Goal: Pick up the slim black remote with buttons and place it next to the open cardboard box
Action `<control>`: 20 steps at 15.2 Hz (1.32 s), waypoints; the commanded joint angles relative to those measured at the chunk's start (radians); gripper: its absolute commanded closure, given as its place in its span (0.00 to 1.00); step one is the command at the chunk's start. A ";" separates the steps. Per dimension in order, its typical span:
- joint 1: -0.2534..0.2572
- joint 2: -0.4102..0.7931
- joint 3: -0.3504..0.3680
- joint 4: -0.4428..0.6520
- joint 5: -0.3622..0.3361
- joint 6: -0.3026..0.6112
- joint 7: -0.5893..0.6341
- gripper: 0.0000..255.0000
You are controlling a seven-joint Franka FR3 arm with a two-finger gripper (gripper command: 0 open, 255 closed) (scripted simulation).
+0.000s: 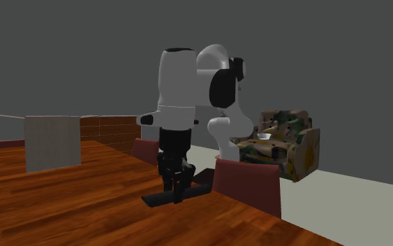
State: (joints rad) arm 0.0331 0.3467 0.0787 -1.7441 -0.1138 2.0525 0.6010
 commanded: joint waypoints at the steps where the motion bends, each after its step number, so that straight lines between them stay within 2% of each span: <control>1: 0.000 -0.011 0.001 0.015 0.002 -0.026 -0.003 1.00; 20: 0.001 -0.066 0.004 0.195 0.014 -0.259 -0.024 1.00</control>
State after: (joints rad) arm 0.0328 0.2854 0.0822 -1.5586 -0.0999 1.8071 0.5761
